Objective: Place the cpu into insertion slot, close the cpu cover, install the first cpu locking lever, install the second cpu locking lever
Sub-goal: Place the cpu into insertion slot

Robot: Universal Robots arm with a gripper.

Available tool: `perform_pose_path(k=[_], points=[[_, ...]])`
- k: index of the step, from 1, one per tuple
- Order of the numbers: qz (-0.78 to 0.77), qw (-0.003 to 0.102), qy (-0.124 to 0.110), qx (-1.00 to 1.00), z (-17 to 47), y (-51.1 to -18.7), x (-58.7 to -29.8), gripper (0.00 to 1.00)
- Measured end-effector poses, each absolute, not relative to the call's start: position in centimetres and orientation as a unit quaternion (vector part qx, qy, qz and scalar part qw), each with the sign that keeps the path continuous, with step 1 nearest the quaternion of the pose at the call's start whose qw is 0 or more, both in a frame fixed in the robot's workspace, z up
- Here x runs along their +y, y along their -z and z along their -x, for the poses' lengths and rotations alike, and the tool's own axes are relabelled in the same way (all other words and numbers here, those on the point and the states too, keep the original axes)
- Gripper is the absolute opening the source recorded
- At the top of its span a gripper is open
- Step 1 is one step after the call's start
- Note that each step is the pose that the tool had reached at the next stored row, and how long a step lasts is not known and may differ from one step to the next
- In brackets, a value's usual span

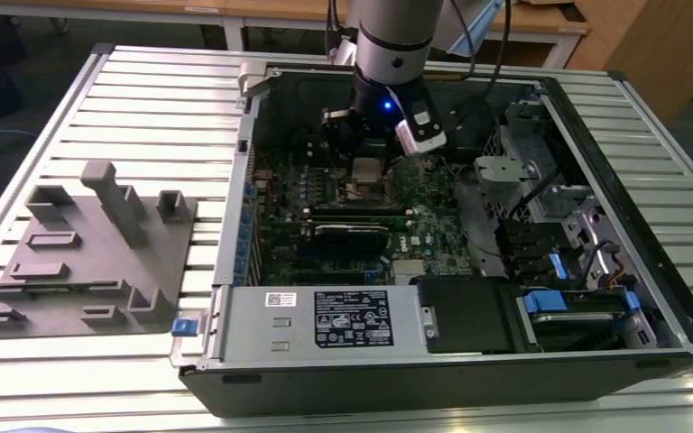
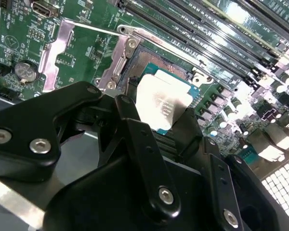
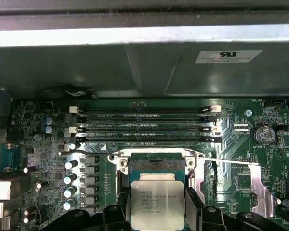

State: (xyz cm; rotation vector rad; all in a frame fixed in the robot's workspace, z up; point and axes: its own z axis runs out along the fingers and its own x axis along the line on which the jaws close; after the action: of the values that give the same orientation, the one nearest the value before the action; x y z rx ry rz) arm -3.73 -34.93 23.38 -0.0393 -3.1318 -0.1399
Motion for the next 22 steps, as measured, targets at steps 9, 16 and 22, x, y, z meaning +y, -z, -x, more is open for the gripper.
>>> perform_pose_path(k=[9,16,22], points=[[0.039,0.002,0.045,-0.998,3.73,-23.31,-34.92,0.54],[0.102,-0.001,0.045,-0.994,3.73,-23.17,-34.92,0.54],[0.157,-0.003,0.045,-0.987,3.73,-23.07,-34.92,0.54]])
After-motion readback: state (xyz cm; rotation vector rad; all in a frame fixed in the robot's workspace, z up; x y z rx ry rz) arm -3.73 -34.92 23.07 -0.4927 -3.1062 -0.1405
